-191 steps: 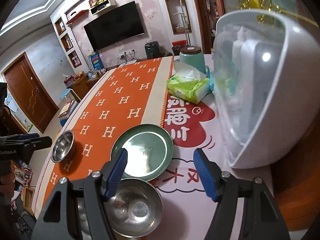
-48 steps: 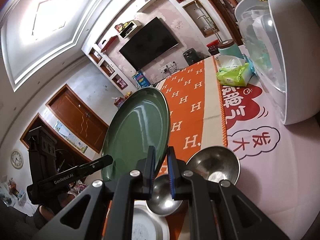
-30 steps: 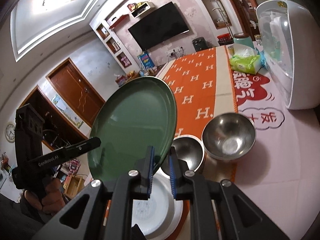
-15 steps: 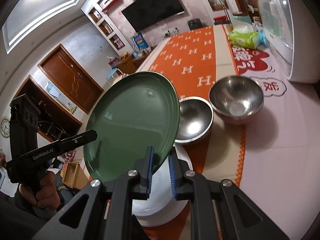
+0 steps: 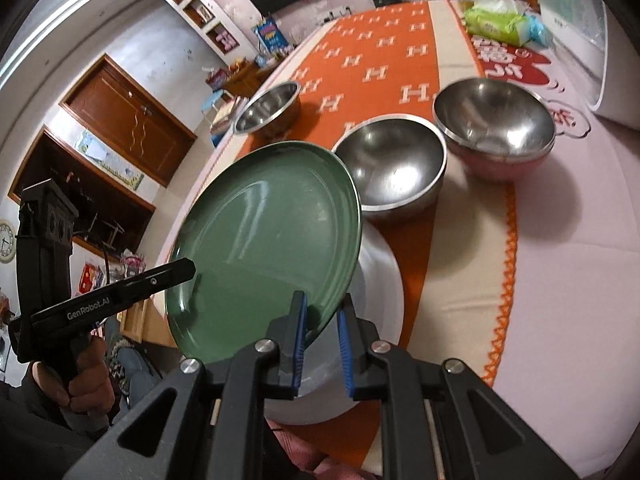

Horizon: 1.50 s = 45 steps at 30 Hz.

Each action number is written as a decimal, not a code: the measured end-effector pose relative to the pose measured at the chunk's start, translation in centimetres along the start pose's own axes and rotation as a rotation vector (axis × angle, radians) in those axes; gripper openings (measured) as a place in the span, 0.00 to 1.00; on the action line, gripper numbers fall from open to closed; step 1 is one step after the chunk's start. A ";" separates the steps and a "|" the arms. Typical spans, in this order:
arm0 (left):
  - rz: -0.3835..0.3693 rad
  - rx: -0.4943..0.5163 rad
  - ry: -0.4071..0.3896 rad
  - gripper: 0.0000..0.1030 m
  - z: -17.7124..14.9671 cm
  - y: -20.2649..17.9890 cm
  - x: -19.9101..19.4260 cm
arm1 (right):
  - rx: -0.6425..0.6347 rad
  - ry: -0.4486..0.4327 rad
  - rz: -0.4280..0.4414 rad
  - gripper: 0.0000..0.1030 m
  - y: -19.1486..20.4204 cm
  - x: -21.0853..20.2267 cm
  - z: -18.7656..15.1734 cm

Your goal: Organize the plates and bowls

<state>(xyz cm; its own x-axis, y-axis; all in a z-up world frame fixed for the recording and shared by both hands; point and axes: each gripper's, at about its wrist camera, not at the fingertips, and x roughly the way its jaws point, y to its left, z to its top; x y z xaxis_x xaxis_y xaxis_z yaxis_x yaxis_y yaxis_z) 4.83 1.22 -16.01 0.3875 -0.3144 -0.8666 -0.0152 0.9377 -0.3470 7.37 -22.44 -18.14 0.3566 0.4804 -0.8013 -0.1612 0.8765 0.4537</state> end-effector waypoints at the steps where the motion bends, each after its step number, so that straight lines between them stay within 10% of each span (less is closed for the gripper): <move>1: 0.006 -0.004 0.010 0.21 -0.2 0.2 0.2 | -0.002 0.015 0.000 0.14 0.1 0.3 -0.2; 34: 0.112 -0.074 0.182 0.22 -3.3 1.9 4.0 | -0.071 0.172 -0.041 0.23 1.3 3.2 -2.0; 45: 0.140 -0.065 0.110 0.24 -2.4 1.4 2.4 | -0.121 0.138 -0.072 0.24 1.5 2.2 -1.5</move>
<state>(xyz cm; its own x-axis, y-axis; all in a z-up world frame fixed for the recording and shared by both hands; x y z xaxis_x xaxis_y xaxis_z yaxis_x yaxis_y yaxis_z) 3.52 1.39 -19.46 0.2749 -0.1995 -0.9406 -0.1230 0.9629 -0.2401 6.54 -19.99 -19.80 0.2429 0.4089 -0.8796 -0.2524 0.9022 0.3497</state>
